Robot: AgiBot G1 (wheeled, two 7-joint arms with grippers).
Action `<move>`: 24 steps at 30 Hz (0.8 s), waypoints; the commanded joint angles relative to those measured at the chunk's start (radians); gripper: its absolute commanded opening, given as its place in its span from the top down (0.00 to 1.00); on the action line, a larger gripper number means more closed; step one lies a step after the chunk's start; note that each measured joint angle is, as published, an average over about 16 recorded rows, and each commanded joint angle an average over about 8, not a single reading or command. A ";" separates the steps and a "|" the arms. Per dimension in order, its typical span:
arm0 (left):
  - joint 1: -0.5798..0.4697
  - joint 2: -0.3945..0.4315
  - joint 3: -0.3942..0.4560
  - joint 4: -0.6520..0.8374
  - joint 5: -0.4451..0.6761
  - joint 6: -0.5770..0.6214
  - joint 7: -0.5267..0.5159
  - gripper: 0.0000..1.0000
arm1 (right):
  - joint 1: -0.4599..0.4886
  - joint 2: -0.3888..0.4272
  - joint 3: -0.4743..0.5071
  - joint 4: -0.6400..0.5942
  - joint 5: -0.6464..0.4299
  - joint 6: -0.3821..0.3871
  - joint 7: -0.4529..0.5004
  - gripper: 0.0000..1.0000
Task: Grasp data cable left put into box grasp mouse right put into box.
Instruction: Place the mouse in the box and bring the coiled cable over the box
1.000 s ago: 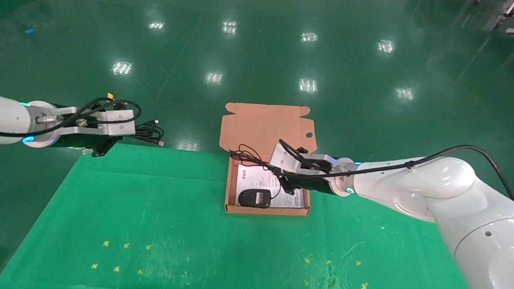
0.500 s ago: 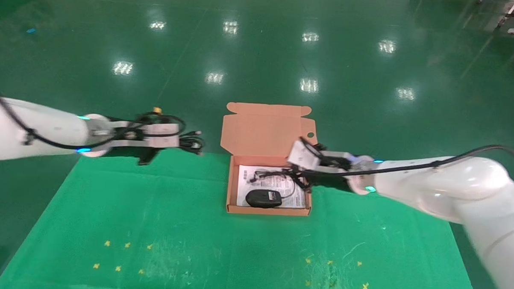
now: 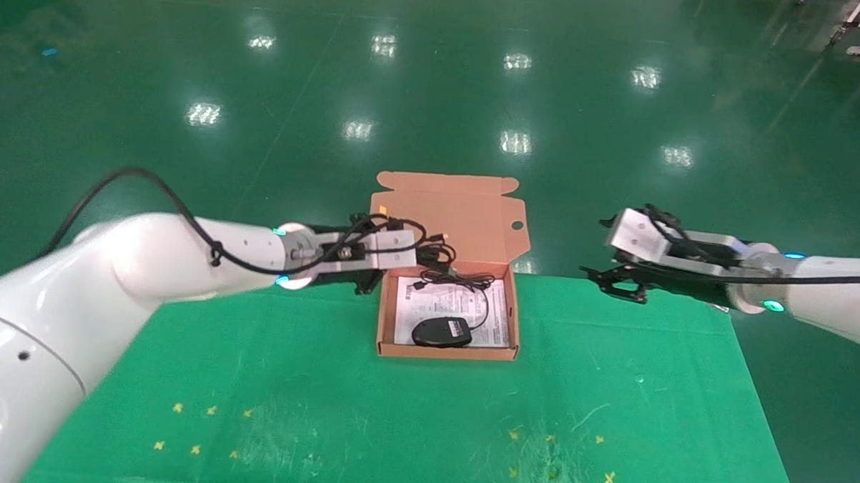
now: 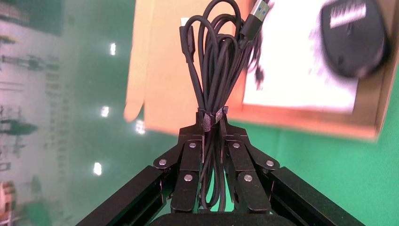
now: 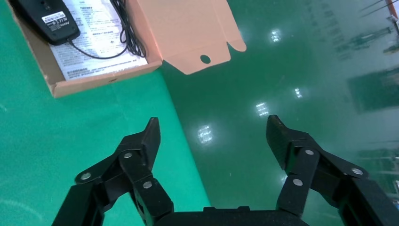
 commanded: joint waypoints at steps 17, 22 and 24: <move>0.036 0.015 0.105 0.003 -0.243 -0.053 0.134 0.00 | -0.070 0.172 -0.023 0.320 -0.068 0.051 0.214 0.00; 0.035 0.014 0.107 0.004 -0.244 -0.055 0.135 0.00 | -0.072 0.172 -0.025 0.320 -0.070 0.054 0.213 0.00; 0.035 0.014 0.104 0.002 -0.239 -0.052 0.135 0.00 | -0.070 0.169 -0.024 0.314 -0.069 0.053 0.210 0.00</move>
